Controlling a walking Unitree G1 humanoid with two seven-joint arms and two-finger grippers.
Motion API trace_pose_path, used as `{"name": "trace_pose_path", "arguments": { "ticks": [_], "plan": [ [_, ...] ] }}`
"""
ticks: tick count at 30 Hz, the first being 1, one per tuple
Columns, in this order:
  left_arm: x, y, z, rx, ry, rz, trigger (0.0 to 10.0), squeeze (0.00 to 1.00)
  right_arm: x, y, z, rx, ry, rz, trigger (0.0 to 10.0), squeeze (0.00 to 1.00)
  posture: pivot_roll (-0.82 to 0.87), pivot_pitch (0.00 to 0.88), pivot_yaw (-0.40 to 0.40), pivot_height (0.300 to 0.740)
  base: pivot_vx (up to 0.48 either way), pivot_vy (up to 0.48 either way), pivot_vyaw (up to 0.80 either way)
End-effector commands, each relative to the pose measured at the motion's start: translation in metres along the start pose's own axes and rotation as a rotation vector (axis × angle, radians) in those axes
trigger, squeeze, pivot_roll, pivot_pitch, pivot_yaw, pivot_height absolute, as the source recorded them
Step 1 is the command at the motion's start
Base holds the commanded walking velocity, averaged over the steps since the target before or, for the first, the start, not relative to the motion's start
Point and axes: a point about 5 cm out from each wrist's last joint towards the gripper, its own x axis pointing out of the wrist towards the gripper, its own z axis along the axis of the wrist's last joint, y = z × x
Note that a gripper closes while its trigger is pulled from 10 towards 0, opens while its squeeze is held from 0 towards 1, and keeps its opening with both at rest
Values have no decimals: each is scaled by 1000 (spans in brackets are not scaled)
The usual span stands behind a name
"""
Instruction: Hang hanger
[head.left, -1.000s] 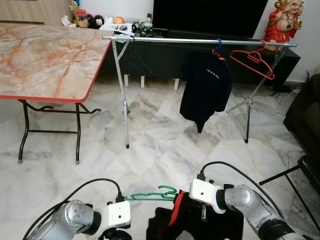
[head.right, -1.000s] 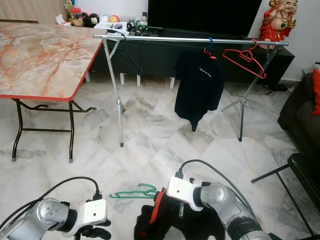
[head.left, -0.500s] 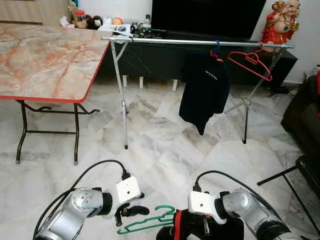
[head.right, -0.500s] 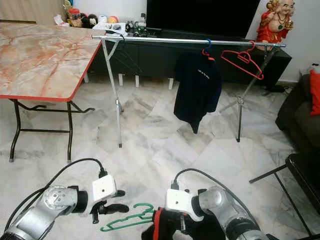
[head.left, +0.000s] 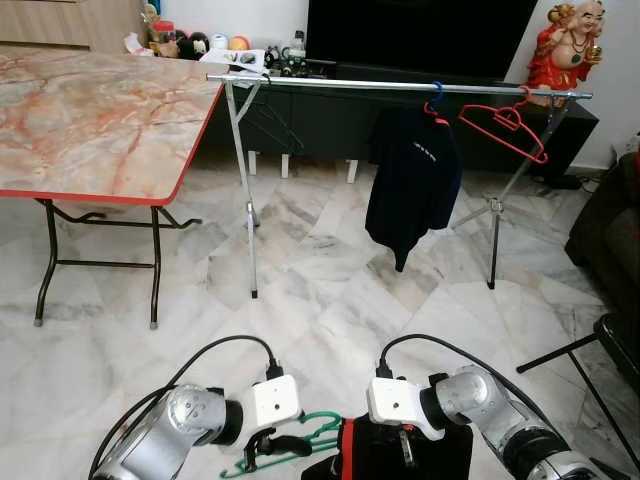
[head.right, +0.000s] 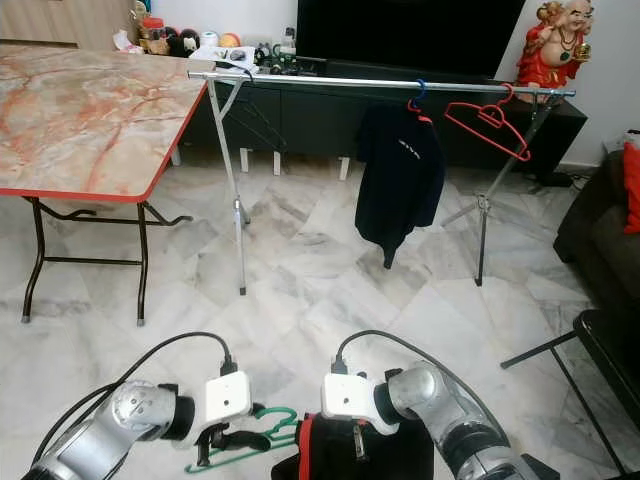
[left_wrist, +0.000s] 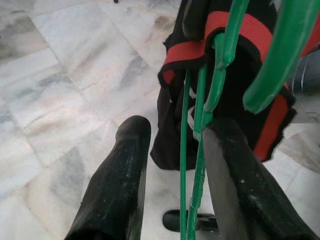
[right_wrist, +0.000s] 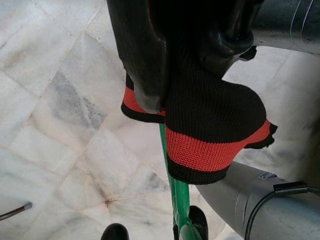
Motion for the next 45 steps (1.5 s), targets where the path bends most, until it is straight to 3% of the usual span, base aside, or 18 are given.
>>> {"name": "trace_pose_path", "arguments": {
  "ticks": [1,8,23,24,25,26,28,45],
  "plan": [
    [2,-1,3,9,-4,-10,10000,0,-3,-2,1,-12,-11,-8,10000,0,102,49,-95,740,0,0,0],
    [2,-7,-6,9,59,-81,10000,0,-3,-10,9,-34,-32,-69,10000,0,103,52,-91,740,0,0,0],
    [7,-6,-1,1,24,-56,10000,0,1,-13,24,-49,-117,-29,10000,0,103,59,-93,740,0,0,0],
    [7,-6,-1,1,24,-57,7882,0,0,-13,24,-49,-117,-29,10000,0,103,59,-93,740,0,0,0],
    [7,-6,-1,0,23,-57,7882,0,0,-13,24,-49,-117,-31,10000,0,103,58,-93,740,0,0,0],
    [7,-6,-1,0,22,-57,4863,0,0,-13,24,-49,-116,-32,10000,0,103,58,-93,740,0,0,0],
    [7,-6,-1,-5,20,-57,0,0,-1,-14,24,-48,-116,-41,10000,0,102,59,-93,740,0,0,0],
    [8,-6,-1,-9,21,-63,0,0,-2,-19,28,-35,-139,-68,10000,0,101,60,-92,740,0,0,0]
  ]
}}
